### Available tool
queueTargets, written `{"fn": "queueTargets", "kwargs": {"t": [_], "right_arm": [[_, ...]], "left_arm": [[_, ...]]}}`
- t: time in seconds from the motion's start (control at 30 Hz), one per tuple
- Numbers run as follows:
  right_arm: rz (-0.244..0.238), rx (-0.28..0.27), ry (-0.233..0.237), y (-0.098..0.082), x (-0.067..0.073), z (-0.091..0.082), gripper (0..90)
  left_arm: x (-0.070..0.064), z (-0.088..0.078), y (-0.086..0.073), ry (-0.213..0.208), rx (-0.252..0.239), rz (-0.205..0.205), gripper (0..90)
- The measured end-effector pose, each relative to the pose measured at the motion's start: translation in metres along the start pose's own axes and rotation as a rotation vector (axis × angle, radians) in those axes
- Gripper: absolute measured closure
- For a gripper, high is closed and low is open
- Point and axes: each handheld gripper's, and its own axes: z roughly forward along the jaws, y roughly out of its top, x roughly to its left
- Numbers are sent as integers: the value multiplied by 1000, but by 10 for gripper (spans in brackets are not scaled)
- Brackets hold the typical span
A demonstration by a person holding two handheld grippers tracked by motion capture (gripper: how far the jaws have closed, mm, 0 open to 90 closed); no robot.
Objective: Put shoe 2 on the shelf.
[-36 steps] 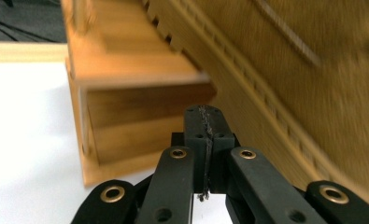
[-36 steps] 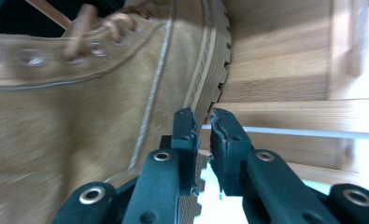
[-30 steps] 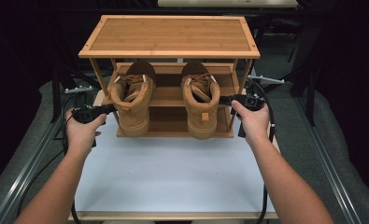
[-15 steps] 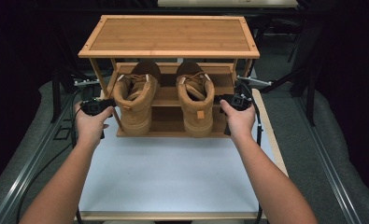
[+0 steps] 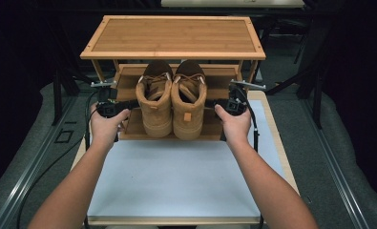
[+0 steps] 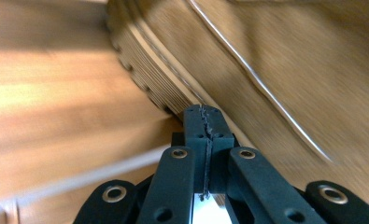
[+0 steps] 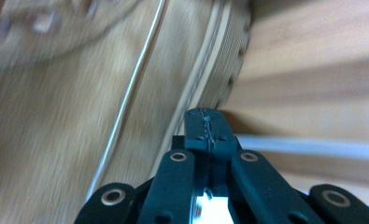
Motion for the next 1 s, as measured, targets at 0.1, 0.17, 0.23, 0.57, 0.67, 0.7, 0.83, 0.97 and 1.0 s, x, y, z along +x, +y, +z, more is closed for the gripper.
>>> {"fn": "queueTargets", "kwargs": {"t": [0.1, 0.17, 0.23, 0.57, 0.67, 0.7, 0.83, 0.97, 1.0], "right_arm": [[-64, 49, 19, -16, 3, -10, 892], [-107, 97, -14, -27, 6, -17, 890], [-107, 116, 36, -39, 6, -21, 900], [-71, 67, 90, -33, 16, -29, 900], [-74, 81, 77, -30, 16, -29, 900], [-74, 85, 79, -29, 15, -30, 900], [-122, 42, 66, -33, 18, -30, 900], [-129, -2, 54, -27, 21, -24, 900], [-124, 4, 2, -22, 21, -23, 900]], "left_arm": [[-14, -13, -18, 20, 52, 74, 900], [-21, -22, -27, 3, 56, 92, 900], [-27, -27, -33, -17, 45, 99, 900], [-31, -31, -13, -7, 0, 69, 900], [-29, -30, -11, -29, -13, 54, 900], [-29, -30, -11, -29, -16, 55, 900], [-30, -28, -16, 12, -35, 62, 900], [-25, -19, -9, 0, -65, 26, 900], [-26, -14, -7, 11, -66, 31, 900]]}}
